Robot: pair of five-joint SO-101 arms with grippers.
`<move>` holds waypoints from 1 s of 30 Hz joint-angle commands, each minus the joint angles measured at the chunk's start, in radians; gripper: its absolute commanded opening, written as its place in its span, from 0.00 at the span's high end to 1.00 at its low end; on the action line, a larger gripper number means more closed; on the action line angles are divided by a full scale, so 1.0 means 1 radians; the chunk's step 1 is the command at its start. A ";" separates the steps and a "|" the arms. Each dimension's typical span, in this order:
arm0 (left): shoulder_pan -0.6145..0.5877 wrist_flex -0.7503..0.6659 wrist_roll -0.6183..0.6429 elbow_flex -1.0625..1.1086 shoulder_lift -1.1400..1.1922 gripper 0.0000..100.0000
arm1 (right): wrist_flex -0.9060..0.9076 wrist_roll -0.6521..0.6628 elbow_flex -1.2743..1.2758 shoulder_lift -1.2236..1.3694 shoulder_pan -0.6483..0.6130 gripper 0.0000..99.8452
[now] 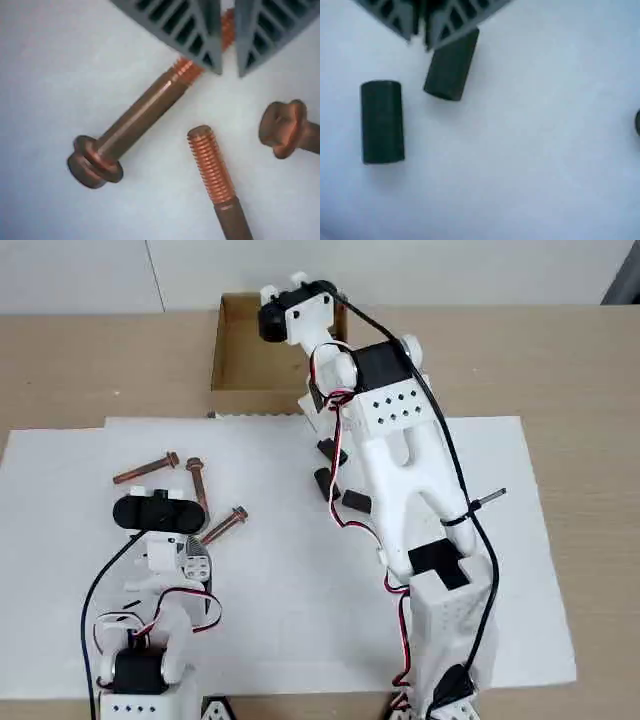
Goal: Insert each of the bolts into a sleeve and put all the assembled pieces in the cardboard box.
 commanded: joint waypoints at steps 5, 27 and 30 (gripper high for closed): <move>-0.005 -0.025 -0.002 -0.002 -0.008 0.99 | 0.027 -0.046 0.233 -0.136 -0.041 1.00; -0.005 -0.025 -0.002 -0.002 -0.008 0.99 | -0.051 -0.055 0.327 0.007 -0.048 0.88; -0.005 -0.025 0.000 -0.002 -0.008 0.99 | -0.082 -0.054 0.327 0.036 -0.045 0.88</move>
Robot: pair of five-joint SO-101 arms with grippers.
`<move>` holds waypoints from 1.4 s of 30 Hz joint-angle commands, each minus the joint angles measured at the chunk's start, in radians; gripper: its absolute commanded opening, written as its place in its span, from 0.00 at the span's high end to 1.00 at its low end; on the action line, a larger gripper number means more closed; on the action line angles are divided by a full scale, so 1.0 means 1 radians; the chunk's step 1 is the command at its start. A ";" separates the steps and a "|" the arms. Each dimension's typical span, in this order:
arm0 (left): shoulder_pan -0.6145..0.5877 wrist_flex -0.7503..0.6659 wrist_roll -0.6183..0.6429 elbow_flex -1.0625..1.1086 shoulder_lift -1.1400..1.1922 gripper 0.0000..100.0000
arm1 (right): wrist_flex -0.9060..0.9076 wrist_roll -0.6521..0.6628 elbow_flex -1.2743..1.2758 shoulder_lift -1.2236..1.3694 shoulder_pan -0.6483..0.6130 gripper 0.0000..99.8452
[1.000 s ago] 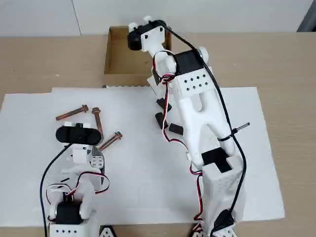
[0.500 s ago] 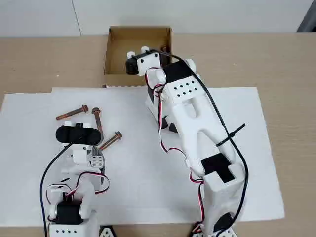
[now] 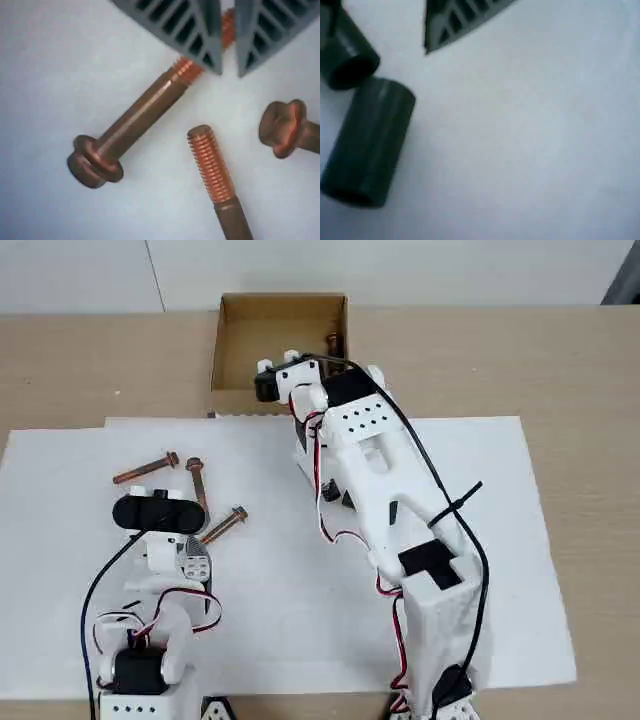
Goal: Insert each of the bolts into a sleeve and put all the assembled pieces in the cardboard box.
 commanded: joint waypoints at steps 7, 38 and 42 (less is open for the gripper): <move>-0.006 -0.025 0.000 -0.002 -0.008 0.99 | -0.064 0.002 -0.009 0.070 -0.004 0.88; -0.006 -0.025 0.000 -0.002 -0.008 0.99 | -0.142 0.000 -0.011 0.208 -0.001 1.00; -0.006 -0.025 0.000 -0.002 -0.008 0.99 | -0.094 0.000 -0.043 0.119 -0.005 1.00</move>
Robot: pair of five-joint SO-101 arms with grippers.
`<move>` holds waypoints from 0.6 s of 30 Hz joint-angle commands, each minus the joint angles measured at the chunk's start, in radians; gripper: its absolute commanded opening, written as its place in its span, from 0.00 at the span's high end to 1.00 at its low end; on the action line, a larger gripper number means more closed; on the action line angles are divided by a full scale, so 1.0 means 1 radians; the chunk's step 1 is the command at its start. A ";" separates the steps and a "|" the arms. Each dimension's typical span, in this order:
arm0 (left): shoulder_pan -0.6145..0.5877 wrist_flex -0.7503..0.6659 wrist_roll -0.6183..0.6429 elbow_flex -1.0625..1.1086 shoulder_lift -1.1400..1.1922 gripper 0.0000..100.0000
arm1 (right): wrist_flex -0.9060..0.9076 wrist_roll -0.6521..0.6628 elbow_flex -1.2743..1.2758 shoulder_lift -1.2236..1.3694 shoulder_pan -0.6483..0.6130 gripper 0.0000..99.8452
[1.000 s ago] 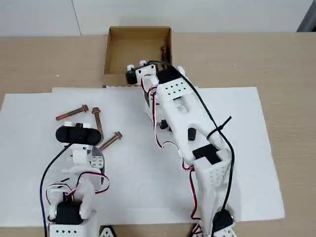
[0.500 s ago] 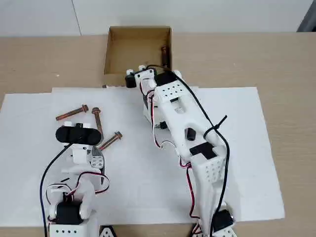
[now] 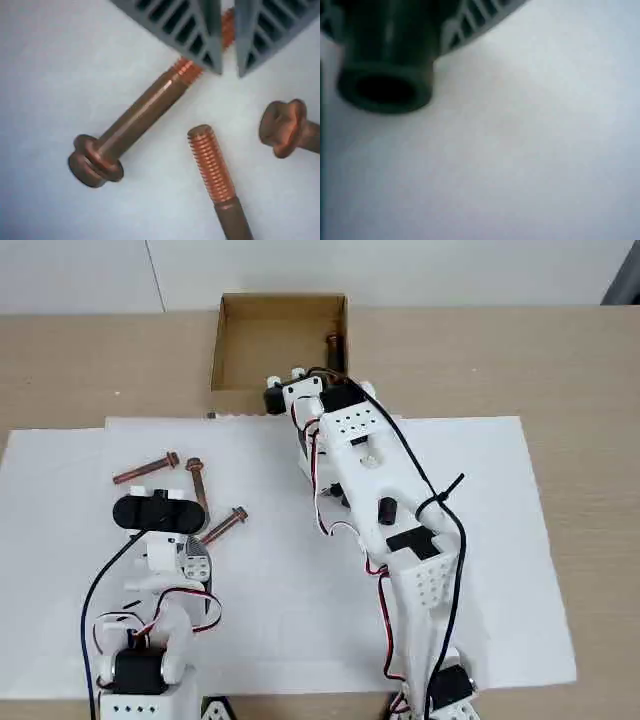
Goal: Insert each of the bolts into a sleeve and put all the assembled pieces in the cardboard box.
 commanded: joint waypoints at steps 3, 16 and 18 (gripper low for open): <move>0.000 -0.025 -0.002 -0.002 -0.008 0.99 | 0.091 0.000 -0.061 -0.170 -0.013 1.00; -0.064 0.015 0.000 -0.076 -0.002 0.99 | 0.203 0.068 -0.008 -0.519 0.068 1.00; -0.060 0.069 0.000 -0.127 0.000 0.99 | 0.203 0.068 0.052 -0.562 0.102 1.00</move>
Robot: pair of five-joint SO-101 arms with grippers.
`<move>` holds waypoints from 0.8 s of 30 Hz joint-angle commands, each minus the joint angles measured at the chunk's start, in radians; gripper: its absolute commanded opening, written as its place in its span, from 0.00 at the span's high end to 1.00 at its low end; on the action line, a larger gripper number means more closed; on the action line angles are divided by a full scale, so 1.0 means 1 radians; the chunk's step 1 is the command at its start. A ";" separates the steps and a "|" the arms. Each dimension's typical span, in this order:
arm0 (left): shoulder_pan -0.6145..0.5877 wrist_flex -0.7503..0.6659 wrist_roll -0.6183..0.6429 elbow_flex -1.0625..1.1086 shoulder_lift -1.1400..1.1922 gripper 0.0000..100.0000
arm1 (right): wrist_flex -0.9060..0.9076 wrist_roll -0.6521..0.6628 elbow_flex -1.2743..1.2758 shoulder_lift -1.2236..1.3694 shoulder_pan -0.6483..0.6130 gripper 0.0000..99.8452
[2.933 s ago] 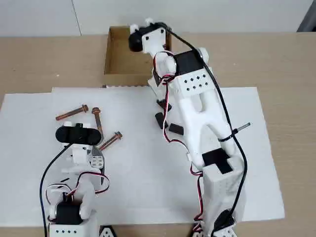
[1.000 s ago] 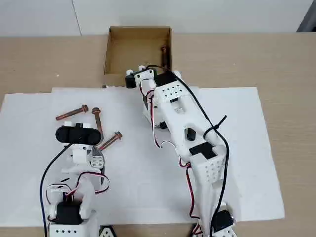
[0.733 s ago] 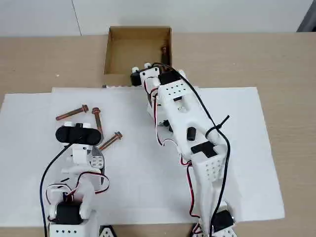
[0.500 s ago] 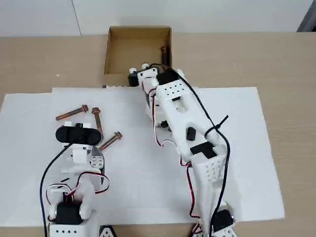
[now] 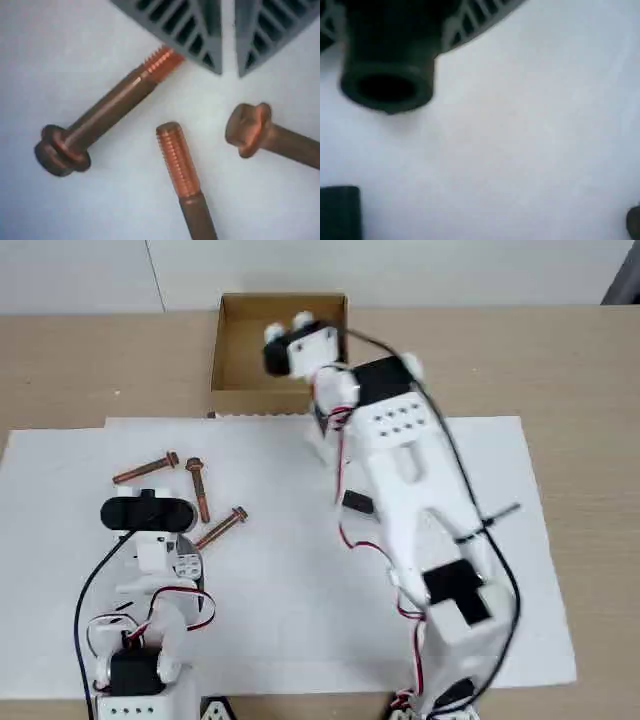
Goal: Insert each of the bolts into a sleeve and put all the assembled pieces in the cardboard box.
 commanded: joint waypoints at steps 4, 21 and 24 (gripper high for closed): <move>-0.003 0.132 -0.014 -0.182 0.000 0.99 | 0.016 0.014 0.183 -0.186 0.105 1.00; -0.003 0.219 -0.040 -0.727 0.565 1.00 | -0.001 0.015 0.489 -0.331 0.257 0.99; -0.003 0.275 -0.043 -0.898 0.775 1.00 | -0.004 0.015 0.520 -0.343 0.260 0.99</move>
